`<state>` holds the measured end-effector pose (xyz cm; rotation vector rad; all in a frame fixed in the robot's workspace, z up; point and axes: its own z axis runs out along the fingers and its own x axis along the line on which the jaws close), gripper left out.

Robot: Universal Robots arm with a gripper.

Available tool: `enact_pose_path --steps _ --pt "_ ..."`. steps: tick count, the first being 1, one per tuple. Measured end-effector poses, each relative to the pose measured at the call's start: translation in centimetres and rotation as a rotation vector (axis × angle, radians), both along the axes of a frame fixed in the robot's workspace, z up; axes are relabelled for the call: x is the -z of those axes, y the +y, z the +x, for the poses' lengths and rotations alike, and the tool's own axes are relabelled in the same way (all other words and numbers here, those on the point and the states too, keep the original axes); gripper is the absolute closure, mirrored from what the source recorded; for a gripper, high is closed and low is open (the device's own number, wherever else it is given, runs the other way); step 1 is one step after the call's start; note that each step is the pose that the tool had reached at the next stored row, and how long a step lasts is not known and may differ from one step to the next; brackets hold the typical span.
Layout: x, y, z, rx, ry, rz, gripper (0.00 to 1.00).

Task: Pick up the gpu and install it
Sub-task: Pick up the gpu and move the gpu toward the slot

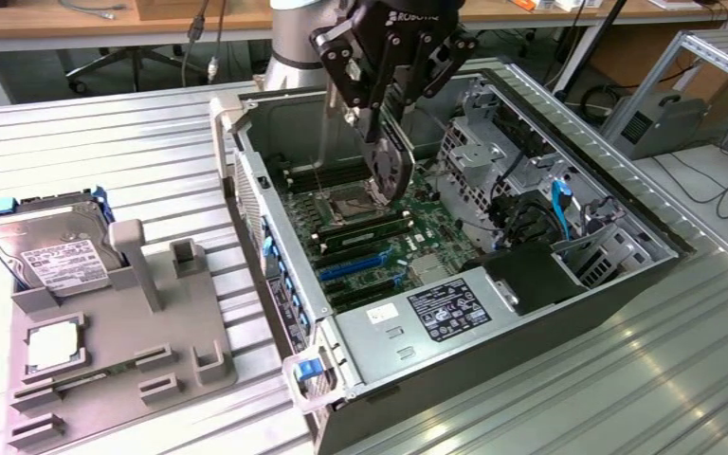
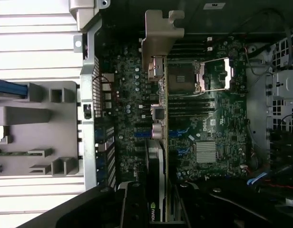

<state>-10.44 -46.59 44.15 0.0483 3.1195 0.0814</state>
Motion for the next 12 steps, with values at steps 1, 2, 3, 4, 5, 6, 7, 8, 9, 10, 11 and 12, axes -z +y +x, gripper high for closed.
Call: enact_pose_path --steps 1,2,3,4,5,6,7,8,9,10,11,12 --pt "0.00 0.00 0.2 0.000 -0.0001 0.0001 0.73" --pt "0.00 0.00 0.7 0.000 -0.0001 0.0001 0.73" --pt "0.00 0.00 1.6 0.000 -0.0001 0.0001 0.73" --pt "0.00 0.01 2.3 0.000 -0.0001 0.0001 0.73" --pt "0.00 0.01 2.7 0.000 -0.0001 0.0001 0.73" --pt "0.01 0.01 2.9 0.000 -0.0001 0.0001 0.73" --pt "0.01 0.02 3.3 0.000 -0.0001 0.0001 0.73" --pt "0.00 0.03 3.6 0.000 0.0000 0.0001 0.73" --pt "0.00 0.04 4.0 0.000 -0.0001 0.0001 0.73" --pt "0.00 0.04 4.3 0.000 -0.0001 0.0001 0.73" --pt "0.00 0.04 4.6 -0.001 -0.0001 0.0001 0.73" --pt "0.01 0.05 4.9 -0.001 -0.0001 0.0001 0.73"
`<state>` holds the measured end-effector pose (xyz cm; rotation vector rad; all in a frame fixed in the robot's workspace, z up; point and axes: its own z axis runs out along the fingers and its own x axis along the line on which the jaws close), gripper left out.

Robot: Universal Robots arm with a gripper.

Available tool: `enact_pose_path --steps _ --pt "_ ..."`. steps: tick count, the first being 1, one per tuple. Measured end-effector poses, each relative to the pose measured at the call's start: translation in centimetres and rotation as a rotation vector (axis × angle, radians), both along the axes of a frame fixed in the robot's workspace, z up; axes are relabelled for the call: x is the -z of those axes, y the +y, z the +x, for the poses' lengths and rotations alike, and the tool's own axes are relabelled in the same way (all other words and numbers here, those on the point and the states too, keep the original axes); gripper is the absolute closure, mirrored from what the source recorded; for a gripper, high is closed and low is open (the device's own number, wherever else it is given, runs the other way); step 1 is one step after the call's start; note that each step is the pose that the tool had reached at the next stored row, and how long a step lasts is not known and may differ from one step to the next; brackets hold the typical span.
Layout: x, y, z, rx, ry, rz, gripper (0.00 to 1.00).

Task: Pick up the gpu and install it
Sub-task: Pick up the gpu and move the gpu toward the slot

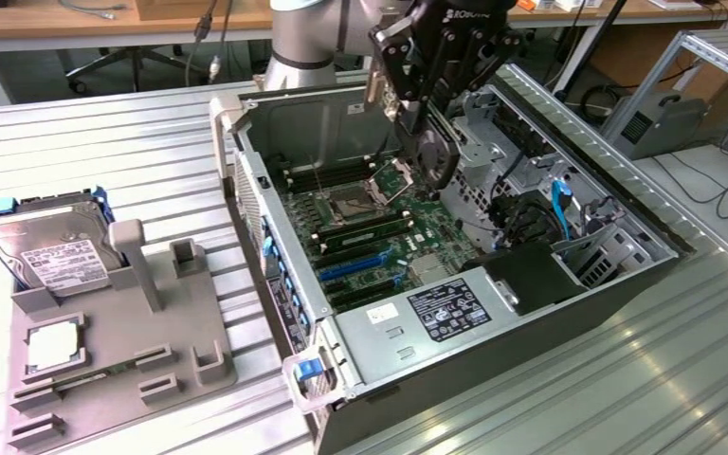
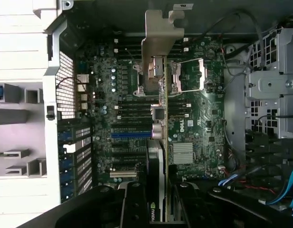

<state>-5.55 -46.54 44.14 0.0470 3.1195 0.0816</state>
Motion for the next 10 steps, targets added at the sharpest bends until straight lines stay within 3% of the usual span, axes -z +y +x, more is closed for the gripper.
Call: enact_pose_path --steps 10 --pt "0.00 0.09 3.7 -0.008 -0.0001 0.0000 0.73"
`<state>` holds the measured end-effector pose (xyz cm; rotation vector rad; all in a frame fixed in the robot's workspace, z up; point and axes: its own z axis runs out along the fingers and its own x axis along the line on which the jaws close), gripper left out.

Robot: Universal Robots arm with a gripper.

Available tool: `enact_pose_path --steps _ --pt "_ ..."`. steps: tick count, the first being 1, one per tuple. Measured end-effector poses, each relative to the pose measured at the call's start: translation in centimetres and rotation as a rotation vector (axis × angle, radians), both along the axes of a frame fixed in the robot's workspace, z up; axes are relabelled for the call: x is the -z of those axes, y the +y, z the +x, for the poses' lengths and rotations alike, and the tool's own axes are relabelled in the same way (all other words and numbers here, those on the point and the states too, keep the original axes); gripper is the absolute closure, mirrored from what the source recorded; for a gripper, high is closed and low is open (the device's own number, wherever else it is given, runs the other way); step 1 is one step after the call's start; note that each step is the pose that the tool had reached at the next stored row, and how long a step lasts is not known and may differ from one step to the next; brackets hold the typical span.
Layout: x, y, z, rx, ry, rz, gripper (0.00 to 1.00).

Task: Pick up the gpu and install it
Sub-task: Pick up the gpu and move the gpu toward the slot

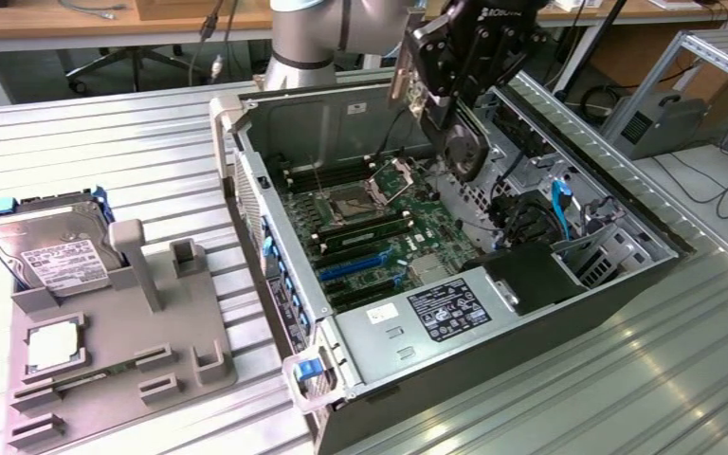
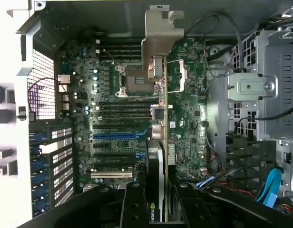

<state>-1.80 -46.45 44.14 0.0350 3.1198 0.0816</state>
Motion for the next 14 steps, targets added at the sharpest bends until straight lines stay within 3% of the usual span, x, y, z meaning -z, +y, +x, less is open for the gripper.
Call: enact_pose_path --steps 6,14 --pt "0.00 0.04 2.2 -0.003 0.0001 -0.0001 0.73" --pt "0.00 0.06 4.3 -0.006 0.0000 0.0001 0.73"
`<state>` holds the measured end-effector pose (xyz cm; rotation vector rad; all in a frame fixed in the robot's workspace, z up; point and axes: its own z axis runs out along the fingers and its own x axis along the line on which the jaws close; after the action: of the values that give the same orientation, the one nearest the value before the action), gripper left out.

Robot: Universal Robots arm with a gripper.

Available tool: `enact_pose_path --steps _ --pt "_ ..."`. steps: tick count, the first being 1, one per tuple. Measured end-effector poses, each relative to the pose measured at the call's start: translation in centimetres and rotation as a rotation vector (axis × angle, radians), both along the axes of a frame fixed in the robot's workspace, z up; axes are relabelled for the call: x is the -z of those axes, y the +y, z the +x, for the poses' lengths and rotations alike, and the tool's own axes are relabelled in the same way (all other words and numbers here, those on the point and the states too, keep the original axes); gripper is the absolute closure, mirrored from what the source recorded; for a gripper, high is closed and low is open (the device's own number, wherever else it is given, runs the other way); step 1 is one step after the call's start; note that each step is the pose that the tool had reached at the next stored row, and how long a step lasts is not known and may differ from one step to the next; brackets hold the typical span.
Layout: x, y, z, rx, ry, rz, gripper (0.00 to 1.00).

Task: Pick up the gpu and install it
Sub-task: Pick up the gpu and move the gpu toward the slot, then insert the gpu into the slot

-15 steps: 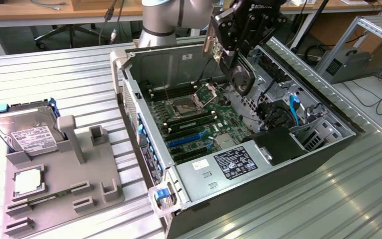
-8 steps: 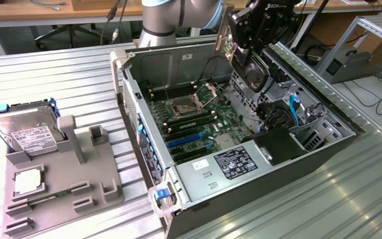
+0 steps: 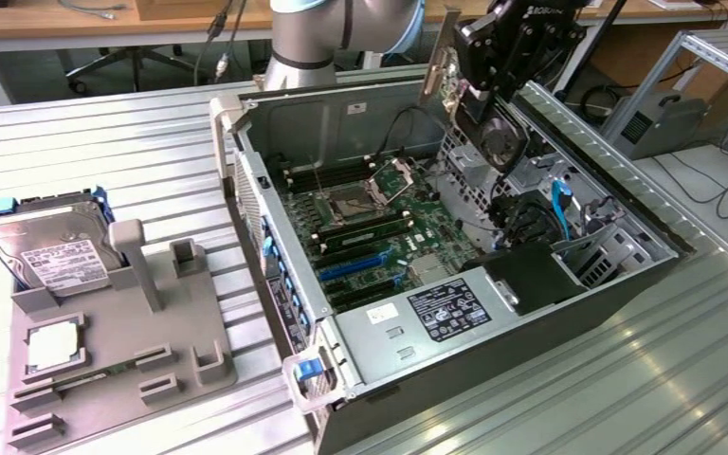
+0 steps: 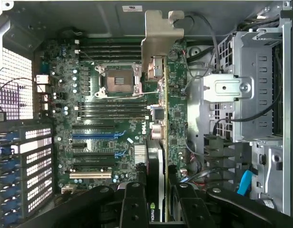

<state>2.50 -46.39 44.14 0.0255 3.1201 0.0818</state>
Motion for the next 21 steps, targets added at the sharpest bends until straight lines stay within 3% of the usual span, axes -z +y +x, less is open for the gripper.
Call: enact_pose_path --steps 12,21 --pt "0.00 0.06 3.6 -0.001 0.0001 0.0000 0.73" --pt "0.00 0.06 4.0 -0.001 0.0000 -0.0001 0.73"
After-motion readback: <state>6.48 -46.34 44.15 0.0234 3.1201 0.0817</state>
